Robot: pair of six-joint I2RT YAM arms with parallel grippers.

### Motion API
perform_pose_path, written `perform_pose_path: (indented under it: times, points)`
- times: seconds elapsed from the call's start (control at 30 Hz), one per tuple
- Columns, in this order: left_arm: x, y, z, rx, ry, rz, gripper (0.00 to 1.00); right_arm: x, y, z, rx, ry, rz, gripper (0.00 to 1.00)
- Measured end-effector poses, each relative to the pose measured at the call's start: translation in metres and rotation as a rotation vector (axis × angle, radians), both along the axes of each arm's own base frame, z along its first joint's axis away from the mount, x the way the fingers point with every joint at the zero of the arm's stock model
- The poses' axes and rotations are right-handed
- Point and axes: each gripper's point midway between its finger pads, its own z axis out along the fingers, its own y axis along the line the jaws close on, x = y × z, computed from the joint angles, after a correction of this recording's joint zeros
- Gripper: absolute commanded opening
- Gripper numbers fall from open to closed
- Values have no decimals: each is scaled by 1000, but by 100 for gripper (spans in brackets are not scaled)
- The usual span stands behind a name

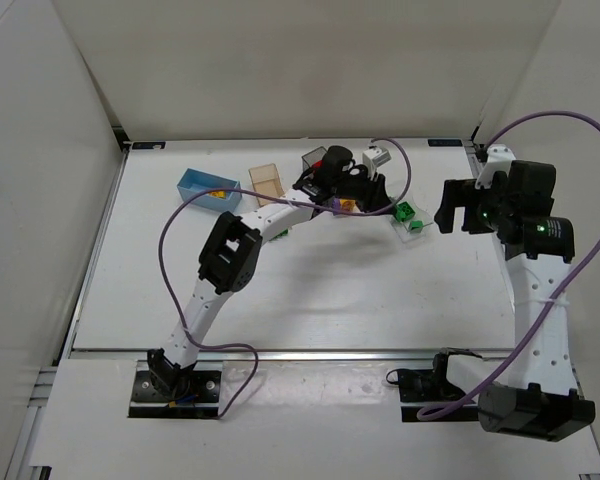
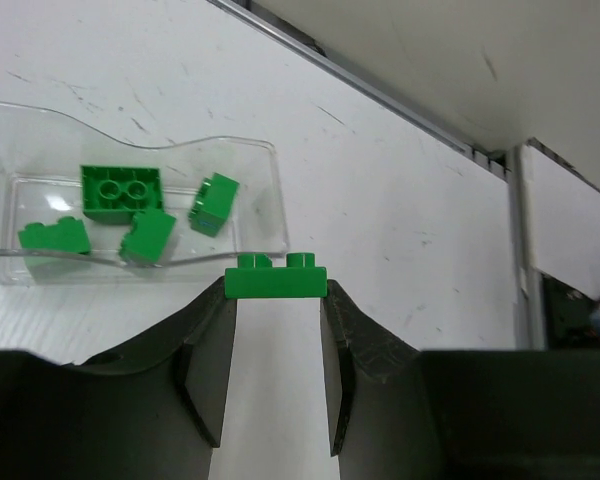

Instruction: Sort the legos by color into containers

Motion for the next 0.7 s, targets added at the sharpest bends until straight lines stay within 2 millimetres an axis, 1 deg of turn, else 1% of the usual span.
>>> perform_pose_path:
  times: [0.1,0.2,0.33,0.53,0.6,0.67,0.7]
  points:
    - [8,-11,-13,-10,-29,21,11,-7,-2,1,-1,3,-13,99]
    - [19,-20,-19,-29,-57,46,13,-13,-4,-1,-6,21,-26,99]
    - [33,-34,-17,-64,-104,65,16,-20,-7,-2,-10,34,-41,99]
    - [43,-48,-17,-94,-139,68,25,-32,-12,-2,-14,46,-68,99]
    - [44,-50,-20,-96,-143,71,29,-32,-14,-2,-15,47,-73,99]
    - [45,-52,-27,-89,-138,77,31,-32,-14,-2,-15,48,-75,99]
    - [45,-53,-32,-83,-134,79,34,-33,-14,-2,-15,49,-76,99]
